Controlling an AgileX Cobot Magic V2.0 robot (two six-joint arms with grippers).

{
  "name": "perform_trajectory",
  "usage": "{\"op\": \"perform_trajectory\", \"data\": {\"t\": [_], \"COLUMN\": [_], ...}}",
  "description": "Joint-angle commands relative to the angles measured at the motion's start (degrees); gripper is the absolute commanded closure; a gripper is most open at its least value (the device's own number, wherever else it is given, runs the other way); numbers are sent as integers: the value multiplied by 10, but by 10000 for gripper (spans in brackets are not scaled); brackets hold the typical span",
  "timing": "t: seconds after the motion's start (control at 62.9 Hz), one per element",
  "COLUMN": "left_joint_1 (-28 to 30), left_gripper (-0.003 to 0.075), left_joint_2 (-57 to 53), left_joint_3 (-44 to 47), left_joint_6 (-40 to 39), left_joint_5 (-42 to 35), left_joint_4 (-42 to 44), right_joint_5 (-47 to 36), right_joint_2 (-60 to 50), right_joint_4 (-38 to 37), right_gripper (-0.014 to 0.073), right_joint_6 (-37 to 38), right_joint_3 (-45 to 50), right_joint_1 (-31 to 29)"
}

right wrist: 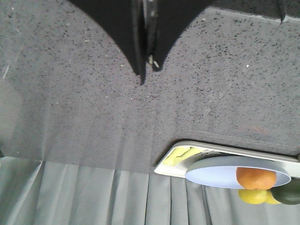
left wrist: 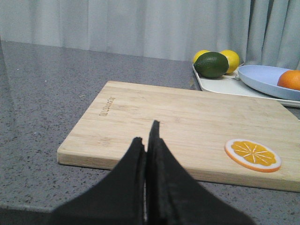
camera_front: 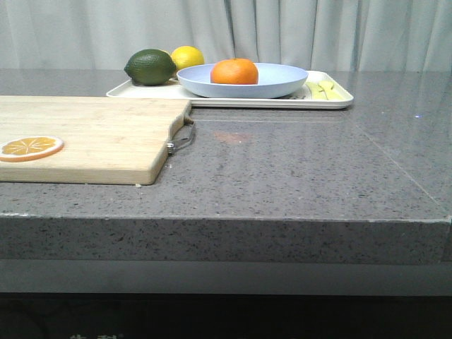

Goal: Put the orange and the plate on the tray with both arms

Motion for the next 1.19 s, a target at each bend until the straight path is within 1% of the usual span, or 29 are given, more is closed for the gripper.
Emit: {"op": "perform_trajectory", "data": {"t": [0.0,0.223,0.286,0.334,0.382,0.43,1.177], "left_joint_1": [1,1,1,1,1,1,1], "left_gripper": [738,738,738,738,738,738,738], "left_joint_2": [-12,-12,-12,-12,-12,-12,-12], "left_joint_3": [4,4,4,4,4,4,4], "left_joint_6": [-4,-4,-4,-4,-4,-4,-4], "left_joint_5": [-45,-45,-45,-45,-45,-45,-45], "left_joint_4": [-5,-5,-5,-5,-5,-5,-5], "right_joint_5": [-51,-65,-79,-88,-96,-97,-88], "right_joint_2": [-13,-13,-14,-14,-14,-14,-14], "right_joint_4": [2,-3,-67,-122,-158,-164,-164], "right_gripper": [664,664,664,664,664,664,664], "right_joint_6": [-6,0,57,119,176,205,208], "right_joint_3": [-3,-3,-3,-3,-3,-3,-3], "right_joint_1": [-3,-2,-2,-3,-3,-3,-3]}}
